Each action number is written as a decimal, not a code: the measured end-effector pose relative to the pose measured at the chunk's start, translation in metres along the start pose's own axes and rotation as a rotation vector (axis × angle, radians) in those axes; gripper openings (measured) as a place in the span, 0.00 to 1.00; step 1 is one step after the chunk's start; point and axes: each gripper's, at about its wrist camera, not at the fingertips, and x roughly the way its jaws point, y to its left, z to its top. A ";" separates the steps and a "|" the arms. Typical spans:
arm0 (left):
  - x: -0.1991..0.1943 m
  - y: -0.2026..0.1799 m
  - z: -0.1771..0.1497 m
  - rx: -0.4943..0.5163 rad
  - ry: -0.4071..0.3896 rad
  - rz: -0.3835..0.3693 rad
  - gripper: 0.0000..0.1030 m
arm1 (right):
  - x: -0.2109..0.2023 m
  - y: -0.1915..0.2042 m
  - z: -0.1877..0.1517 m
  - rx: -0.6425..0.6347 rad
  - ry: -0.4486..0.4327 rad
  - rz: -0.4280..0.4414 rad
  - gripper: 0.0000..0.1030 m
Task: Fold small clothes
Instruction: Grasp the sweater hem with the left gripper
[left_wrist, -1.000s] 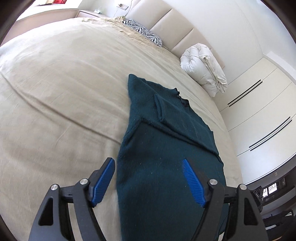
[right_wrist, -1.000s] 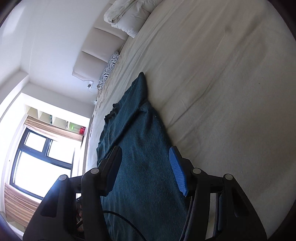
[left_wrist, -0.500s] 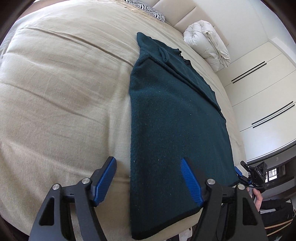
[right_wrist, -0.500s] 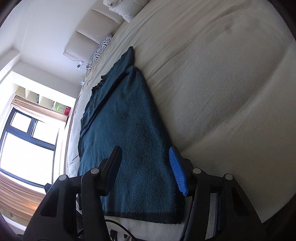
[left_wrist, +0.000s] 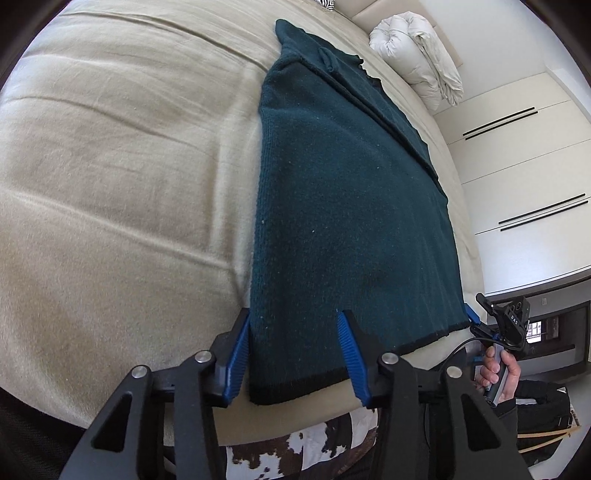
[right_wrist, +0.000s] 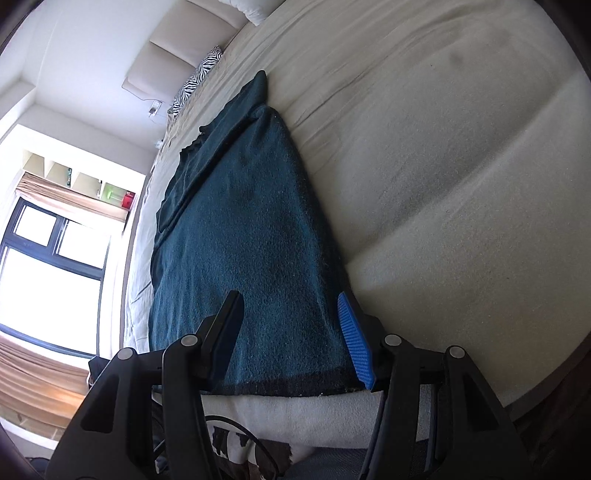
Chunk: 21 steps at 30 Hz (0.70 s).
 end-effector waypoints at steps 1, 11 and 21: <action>0.001 -0.002 0.000 0.005 0.006 0.001 0.44 | -0.001 -0.001 0.000 0.004 0.003 -0.006 0.50; 0.013 -0.005 -0.004 0.017 0.050 -0.001 0.10 | 0.000 -0.001 -0.002 -0.026 0.102 -0.059 0.48; 0.014 0.000 -0.005 0.014 0.039 -0.017 0.08 | 0.000 -0.017 0.004 0.043 0.137 -0.059 0.35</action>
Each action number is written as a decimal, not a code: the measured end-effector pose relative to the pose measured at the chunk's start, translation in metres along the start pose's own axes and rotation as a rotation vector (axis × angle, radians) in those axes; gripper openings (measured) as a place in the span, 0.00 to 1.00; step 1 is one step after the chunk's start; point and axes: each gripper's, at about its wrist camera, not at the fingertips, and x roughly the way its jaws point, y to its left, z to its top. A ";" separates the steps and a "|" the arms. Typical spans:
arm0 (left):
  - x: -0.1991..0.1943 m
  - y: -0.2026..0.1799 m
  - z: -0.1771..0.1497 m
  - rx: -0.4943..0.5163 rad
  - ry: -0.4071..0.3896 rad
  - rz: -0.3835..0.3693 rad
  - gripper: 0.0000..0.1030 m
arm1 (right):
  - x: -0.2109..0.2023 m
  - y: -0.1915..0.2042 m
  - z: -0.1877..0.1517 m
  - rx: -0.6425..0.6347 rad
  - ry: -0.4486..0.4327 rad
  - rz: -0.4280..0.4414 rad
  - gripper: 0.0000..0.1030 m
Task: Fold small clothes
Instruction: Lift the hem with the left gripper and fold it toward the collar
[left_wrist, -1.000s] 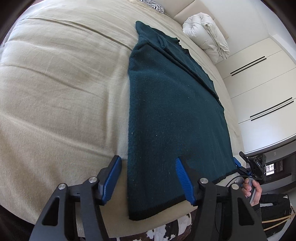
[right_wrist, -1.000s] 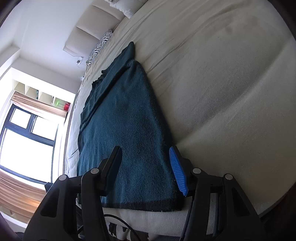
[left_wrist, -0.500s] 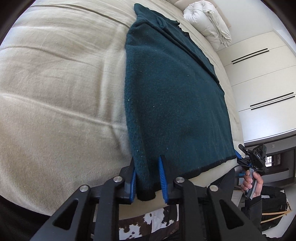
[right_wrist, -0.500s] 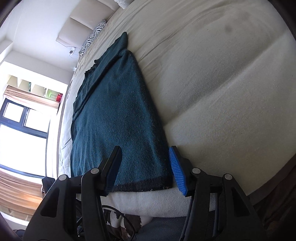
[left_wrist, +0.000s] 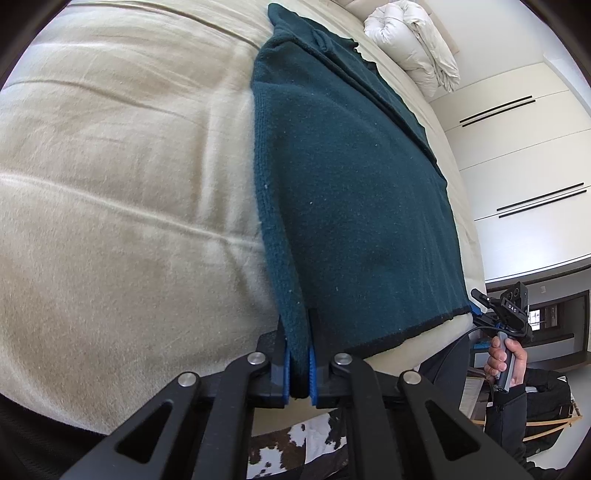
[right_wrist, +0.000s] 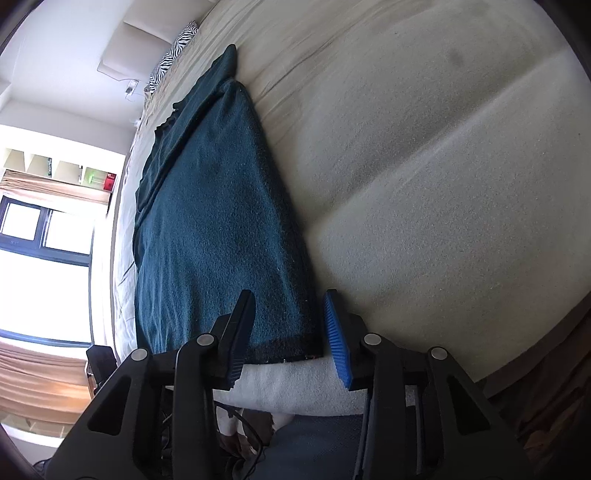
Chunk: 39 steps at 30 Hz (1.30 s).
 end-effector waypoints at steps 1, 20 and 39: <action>-0.001 0.001 0.000 0.000 -0.001 -0.001 0.08 | 0.001 -0.001 0.001 0.007 0.004 0.004 0.35; -0.023 0.000 0.004 0.022 -0.029 -0.077 0.07 | 0.009 0.025 -0.004 -0.080 0.021 0.047 0.05; -0.094 -0.016 0.093 -0.091 -0.295 -0.420 0.07 | -0.013 0.123 0.083 -0.126 -0.229 0.307 0.04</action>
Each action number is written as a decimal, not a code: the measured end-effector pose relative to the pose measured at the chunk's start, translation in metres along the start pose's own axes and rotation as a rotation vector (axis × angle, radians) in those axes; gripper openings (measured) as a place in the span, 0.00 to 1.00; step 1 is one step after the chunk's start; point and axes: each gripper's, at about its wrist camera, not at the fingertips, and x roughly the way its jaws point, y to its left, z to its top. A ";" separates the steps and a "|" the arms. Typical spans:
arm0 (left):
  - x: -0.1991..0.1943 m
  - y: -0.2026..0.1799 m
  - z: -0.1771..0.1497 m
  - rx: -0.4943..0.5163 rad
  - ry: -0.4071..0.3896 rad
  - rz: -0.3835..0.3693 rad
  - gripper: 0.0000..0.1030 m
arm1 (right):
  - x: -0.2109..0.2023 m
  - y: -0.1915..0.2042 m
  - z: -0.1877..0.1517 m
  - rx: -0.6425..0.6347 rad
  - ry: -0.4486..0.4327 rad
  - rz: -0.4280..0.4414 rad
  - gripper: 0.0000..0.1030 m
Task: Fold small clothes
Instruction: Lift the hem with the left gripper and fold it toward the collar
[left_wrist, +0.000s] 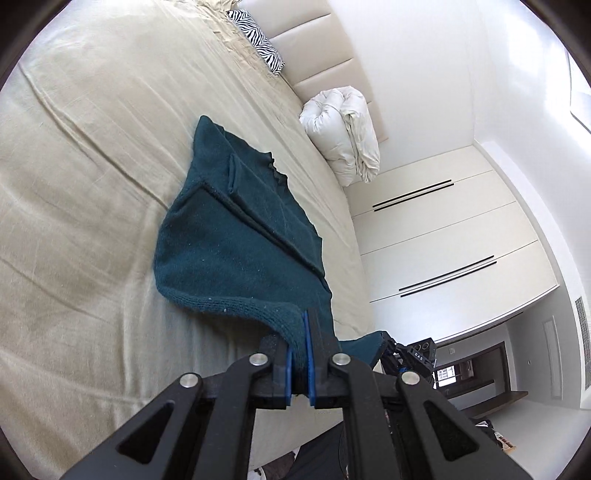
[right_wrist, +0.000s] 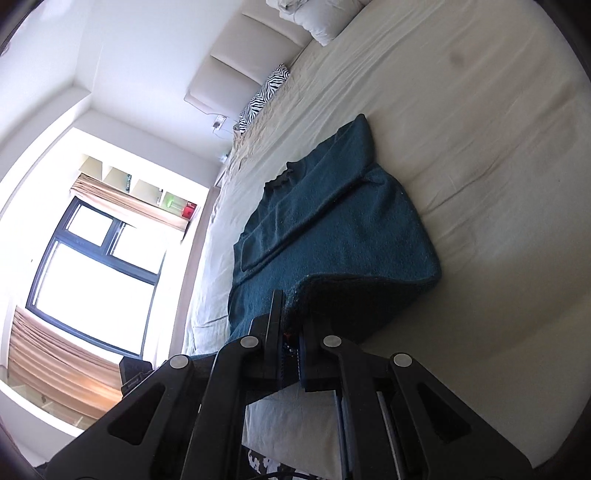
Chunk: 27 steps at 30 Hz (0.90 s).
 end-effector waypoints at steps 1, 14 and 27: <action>0.001 0.002 0.009 -0.013 -0.014 -0.010 0.07 | 0.004 0.002 0.008 -0.001 -0.012 0.002 0.04; 0.046 0.011 0.112 -0.079 -0.080 -0.028 0.07 | 0.081 0.021 0.113 -0.014 -0.106 -0.076 0.04; 0.117 0.060 0.206 -0.165 -0.088 0.042 0.07 | 0.194 -0.012 0.202 0.008 -0.104 -0.197 0.04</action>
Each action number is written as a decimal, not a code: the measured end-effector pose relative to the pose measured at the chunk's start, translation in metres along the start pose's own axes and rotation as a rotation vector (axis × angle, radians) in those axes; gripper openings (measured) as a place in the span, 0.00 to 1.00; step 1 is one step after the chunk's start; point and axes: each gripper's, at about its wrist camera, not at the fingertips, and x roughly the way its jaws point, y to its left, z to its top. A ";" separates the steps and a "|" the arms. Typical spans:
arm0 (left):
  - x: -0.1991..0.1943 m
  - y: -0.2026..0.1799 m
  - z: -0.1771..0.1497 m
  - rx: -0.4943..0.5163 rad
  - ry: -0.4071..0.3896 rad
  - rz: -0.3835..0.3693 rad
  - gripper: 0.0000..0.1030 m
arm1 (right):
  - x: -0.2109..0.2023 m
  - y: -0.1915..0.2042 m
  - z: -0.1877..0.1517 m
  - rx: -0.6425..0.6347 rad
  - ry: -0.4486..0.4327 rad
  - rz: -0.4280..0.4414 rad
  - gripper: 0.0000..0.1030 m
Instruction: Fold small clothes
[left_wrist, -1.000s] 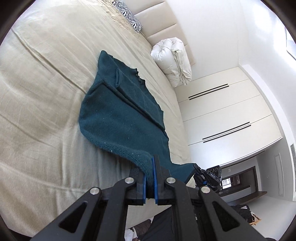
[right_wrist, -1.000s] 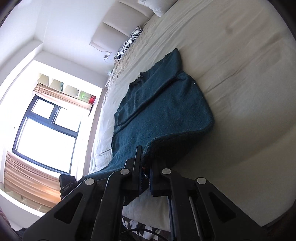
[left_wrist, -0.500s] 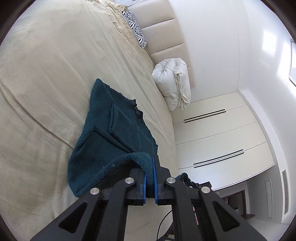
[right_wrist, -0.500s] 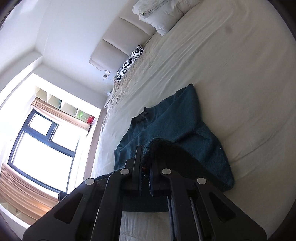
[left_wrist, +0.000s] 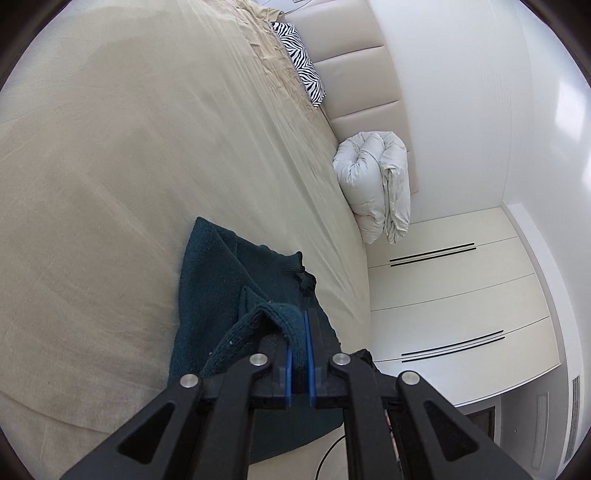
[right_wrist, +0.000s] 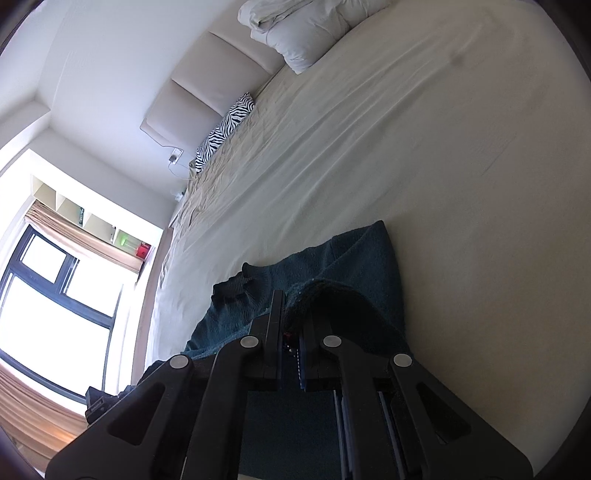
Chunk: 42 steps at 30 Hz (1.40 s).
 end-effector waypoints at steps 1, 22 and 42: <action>0.007 0.002 0.006 0.000 0.002 0.007 0.07 | 0.009 -0.002 0.004 0.004 0.000 -0.007 0.04; 0.006 0.032 -0.032 0.158 -0.049 0.212 0.57 | 0.031 -0.027 -0.014 -0.104 0.001 -0.155 0.59; 0.014 0.021 -0.102 0.374 -0.014 0.365 0.45 | -0.018 -0.053 -0.095 -0.232 0.086 -0.304 0.16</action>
